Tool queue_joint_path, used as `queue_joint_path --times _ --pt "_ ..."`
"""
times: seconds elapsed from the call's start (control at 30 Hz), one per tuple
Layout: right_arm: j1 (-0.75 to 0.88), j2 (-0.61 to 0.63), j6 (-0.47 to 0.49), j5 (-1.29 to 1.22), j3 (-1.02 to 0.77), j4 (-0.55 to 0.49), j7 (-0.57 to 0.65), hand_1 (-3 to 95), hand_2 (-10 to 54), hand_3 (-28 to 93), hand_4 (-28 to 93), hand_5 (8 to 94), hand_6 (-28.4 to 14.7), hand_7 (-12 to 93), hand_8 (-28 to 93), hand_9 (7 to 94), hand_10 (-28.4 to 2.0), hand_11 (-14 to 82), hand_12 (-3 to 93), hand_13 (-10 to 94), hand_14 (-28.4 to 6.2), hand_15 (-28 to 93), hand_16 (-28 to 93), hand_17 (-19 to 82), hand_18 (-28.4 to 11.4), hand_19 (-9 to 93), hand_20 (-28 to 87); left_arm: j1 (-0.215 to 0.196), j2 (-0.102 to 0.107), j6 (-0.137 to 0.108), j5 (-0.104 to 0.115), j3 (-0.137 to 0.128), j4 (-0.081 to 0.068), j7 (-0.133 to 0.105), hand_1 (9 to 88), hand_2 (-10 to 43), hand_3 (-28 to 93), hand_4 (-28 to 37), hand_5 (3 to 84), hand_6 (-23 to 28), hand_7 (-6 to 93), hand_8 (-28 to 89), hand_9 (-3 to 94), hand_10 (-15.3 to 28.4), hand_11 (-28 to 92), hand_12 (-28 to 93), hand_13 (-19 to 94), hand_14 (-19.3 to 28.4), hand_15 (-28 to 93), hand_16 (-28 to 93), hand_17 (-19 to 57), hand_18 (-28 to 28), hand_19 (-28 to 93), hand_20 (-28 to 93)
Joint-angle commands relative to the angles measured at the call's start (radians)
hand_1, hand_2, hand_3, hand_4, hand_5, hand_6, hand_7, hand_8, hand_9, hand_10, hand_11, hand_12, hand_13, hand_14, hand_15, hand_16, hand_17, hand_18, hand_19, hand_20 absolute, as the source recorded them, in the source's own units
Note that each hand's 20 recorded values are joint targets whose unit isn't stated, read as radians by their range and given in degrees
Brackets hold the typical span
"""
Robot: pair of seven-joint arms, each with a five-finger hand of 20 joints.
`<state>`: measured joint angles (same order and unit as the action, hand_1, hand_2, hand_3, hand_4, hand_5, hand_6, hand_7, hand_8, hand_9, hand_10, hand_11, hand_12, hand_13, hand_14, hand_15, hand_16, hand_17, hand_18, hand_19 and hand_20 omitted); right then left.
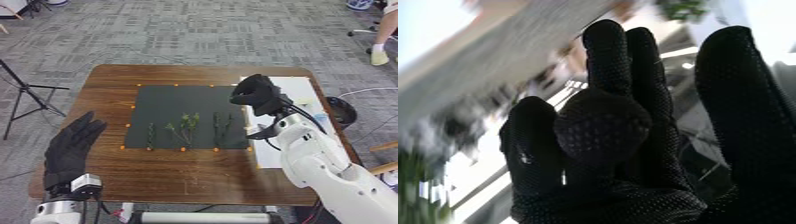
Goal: Arrange flowers
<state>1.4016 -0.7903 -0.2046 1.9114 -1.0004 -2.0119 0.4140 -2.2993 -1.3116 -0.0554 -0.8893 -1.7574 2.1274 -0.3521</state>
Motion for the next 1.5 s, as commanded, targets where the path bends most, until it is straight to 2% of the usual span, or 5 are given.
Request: queue_joint_path --times 0.03,0.43,1.1,1.27,1.5 --pt "0.023 0.031 0.085 0.370 -0.043 0.174 0.058 40.7 -9.5 63 -9 65.5 -5.3 23 -3 73.4 -14.4 26.7 26.4 90 -2.4 60 33 61 -14.9 93 57 -0.010 -0.001 0.004 0.006 0.000 0.007 0.002 23.0 -6.0 71 -23.5 51.1 1.9 14.6 -7 50.6 14.1 23 16 40 17.9 22 2 7.6 13.1 11 21" --pt "0.117 0.030 0.123 0.409 -0.146 0.254 0.084 40.6 -9.5 63 -10 64.7 -5.5 24 -3 73.1 -14.8 27.4 27.1 90 -2.3 60 33 61 -14.8 93 58 -0.006 -0.004 0.007 0.005 -0.001 0.005 0.002 22.9 -6.1 71 -23.2 51.1 2.1 14.5 -7 50.6 14.2 23 15 40 17.8 22 2 7.6 13.1 11 21" --pt "0.097 0.028 0.142 0.418 -0.077 0.292 0.073 43.1 -9.5 62 -11 66.7 -5.3 23 -4 75.8 -14.7 26.7 25.9 90 -1.9 60 33 62 -14.7 93 58 -0.001 -0.006 0.007 0.004 0.000 0.003 0.004 23.0 -6.1 71 -23.2 51.1 2.0 14.5 -7 50.6 14.1 23 15 40 17.8 22 2 7.6 13.1 11 21" --pt "0.076 0.041 0.067 0.437 -0.042 0.307 0.064 56.2 -9.5 51 -9 69.5 -4.5 19 21 81.1 -12.5 18.6 35.8 92 -1.4 59 33 63 -13.7 93 57 -0.004 -0.002 0.006 0.004 -0.009 0.002 0.002 22.9 -6.1 71 -23.2 51.2 2.1 14.5 -7 50.6 14.1 23 16 40 17.8 22 2 7.7 13.1 11 21" --pt "0.010 0.064 -0.001 0.412 -0.014 0.266 0.035 60.8 -9.2 54 -10 75.3 -3.2 19 23 86.7 -11.5 16.3 38.1 94 -0.8 59 33 65 -13.6 93 57 -0.006 0.007 -0.006 0.000 -0.054 -0.007 -0.003 23.0 -6.0 71 -23.4 51.1 2.0 14.7 -7 50.6 14.2 23 16 40 17.8 23 2 7.7 13.1 11 21"
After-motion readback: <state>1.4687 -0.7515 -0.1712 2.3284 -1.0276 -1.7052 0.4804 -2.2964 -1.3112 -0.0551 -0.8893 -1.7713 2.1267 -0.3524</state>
